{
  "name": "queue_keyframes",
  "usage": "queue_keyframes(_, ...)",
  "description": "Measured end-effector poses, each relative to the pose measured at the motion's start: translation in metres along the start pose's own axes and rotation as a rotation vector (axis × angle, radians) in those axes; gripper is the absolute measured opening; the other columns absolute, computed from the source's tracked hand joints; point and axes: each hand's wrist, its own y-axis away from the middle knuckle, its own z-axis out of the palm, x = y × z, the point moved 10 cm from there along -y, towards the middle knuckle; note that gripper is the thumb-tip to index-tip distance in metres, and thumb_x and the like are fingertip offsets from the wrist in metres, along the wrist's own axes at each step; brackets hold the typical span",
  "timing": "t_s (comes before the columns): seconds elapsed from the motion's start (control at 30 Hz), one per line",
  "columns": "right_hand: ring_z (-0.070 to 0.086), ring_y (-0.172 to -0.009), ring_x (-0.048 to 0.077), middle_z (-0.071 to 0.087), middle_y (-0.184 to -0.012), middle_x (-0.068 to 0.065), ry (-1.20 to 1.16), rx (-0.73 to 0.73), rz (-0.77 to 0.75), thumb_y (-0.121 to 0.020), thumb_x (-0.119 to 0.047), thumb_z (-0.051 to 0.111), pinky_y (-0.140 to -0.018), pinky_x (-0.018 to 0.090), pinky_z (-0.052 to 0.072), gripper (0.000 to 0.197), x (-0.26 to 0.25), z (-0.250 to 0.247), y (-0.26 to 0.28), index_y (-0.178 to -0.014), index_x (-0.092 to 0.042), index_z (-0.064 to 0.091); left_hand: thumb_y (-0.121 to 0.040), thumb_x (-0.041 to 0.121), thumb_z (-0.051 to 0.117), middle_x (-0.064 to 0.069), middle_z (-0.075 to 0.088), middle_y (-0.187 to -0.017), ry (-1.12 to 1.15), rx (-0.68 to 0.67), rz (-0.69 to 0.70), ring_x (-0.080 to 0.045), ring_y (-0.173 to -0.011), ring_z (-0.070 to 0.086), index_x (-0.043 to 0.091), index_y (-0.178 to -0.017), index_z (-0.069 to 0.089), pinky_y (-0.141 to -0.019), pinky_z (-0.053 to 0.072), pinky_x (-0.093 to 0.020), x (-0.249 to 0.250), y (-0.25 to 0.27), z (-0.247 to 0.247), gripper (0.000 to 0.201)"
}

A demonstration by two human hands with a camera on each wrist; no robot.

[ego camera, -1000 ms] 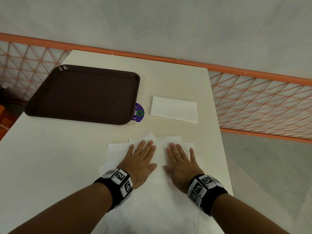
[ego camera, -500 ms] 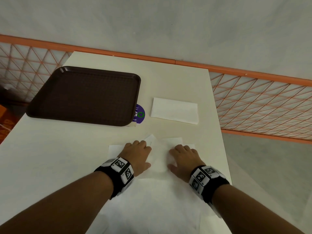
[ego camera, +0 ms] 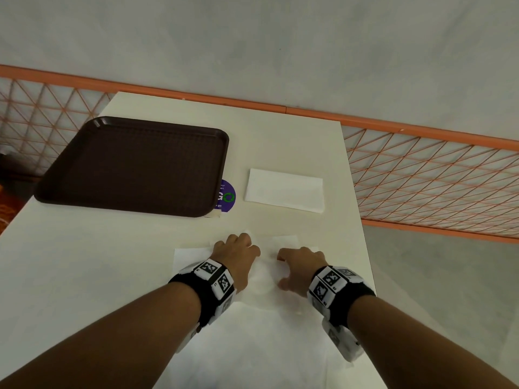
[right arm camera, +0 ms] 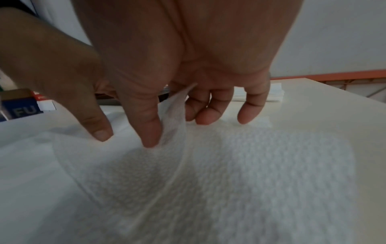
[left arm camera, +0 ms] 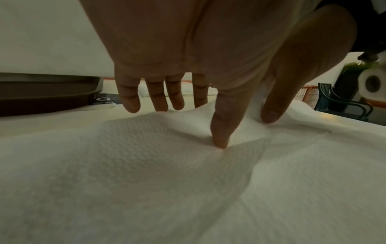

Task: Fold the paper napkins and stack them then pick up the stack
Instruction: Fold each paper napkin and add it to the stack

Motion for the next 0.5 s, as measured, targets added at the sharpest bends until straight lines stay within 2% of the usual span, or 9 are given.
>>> queue_keyframes(0.07, 0.055, -0.105, 0.024, 0.064, -0.107, -0.002, -0.039, 0.034, -0.047, -0.084, -0.036, 0.06, -0.091, 0.036, 0.034, 0.024, -0.004, -0.005, 0.005, -0.107, -0.027, 0.058, -0.081, 0.02, 0.066, 0.0, 0.033, -0.136, -0.007, 0.015, 0.007, -0.023, -0.125, 0.036, 0.027, -0.133, 0.046, -0.104, 0.035, -0.038, 0.0, 0.0, -0.002, 0.056)
queue_keyframes(0.13, 0.056, -0.1, 0.022, 0.064, -0.104, -0.002, -0.1, 0.068, -0.094, -0.088, -0.039, 0.057, -0.085, 0.033, 0.037, 0.019, -0.007, -0.009, 0.01, -0.101, -0.026, 0.061, -0.084, 0.023, 0.064, 0.0, 0.035, -0.135, -0.014, 0.03, 0.024, -0.023, -0.124, 0.037, 0.025, -0.132, 0.047, -0.103, 0.035, -0.038, 0.0, 0.002, -0.004, 0.052)
queue_keyframes(0.2, 0.059, -0.095, 0.02, 0.067, -0.099, -0.002, -0.284, 0.103, -0.115, -0.089, -0.037, 0.058, -0.079, 0.029, 0.043, 0.017, -0.003, -0.013, 0.016, -0.098, -0.024, 0.065, -0.088, 0.03, 0.059, 0.0, 0.041, -0.132, 0.005, 0.036, 0.049, -0.022, -0.122, 0.04, 0.024, -0.13, 0.047, -0.103, 0.035, -0.037, -0.001, 0.005, -0.007, 0.044)
queue_keyframes(0.27, 0.061, -0.087, 0.017, 0.069, -0.091, -0.001, -0.491, 0.148, -0.123, -0.09, -0.03, 0.062, -0.072, 0.021, 0.045, 0.012, 0.004, -0.019, 0.021, -0.093, -0.022, 0.069, -0.092, 0.036, 0.053, 0.001, 0.048, -0.128, 0.109, 0.014, 0.041, -0.021, -0.119, 0.045, 0.023, -0.126, 0.05, -0.103, 0.036, -0.035, -0.009, 0.012, -0.009, 0.037)
queue_keyframes(0.33, 0.061, -0.073, 0.016, 0.068, -0.079, -0.001, -0.679, 0.202, -0.107, -0.089, -0.027, 0.065, -0.064, 0.018, 0.045, 0.01, 0.015, -0.025, 0.022, -0.082, -0.021, 0.07, -0.09, 0.038, 0.056, 0.002, 0.057, -0.12, 0.31, -0.017, -0.006, -0.019, -0.11, 0.054, 0.022, -0.119, 0.056, -0.097, 0.043, -0.033, -0.024, 0.019, -0.011, 0.033)
queue_keyframes(0.4, 0.061, -0.065, 0.015, 0.067, -0.072, -0.001, -0.848, 0.233, -0.056, -0.087, -0.026, 0.067, -0.063, 0.026, 0.05, 0.012, 0.029, -0.031, 0.02, -0.076, -0.021, 0.069, -0.085, 0.036, 0.065, 0.004, 0.065, -0.106, 0.532, -0.008, -0.055, -0.016, -0.097, 0.061, 0.02, -0.107, 0.064, -0.088, 0.049, -0.03, -0.041, 0.022, -0.015, 0.027)
queue_keyframes(0.5, 0.064, -0.069, 0.02, 0.07, -0.077, 0.003, -0.965, 0.277, 0.026, -0.086, -0.028, 0.068, -0.069, 0.038, 0.055, 0.012, 0.052, -0.038, 0.013, -0.08, -0.018, 0.071, -0.082, 0.026, 0.072, 0.003, 0.072, -0.084, 0.867, 0.037, -0.102, -0.018, -0.082, 0.068, 0.018, -0.088, 0.07, -0.08, 0.053, -0.031, -0.061, 0.016, -0.023, 0.01)
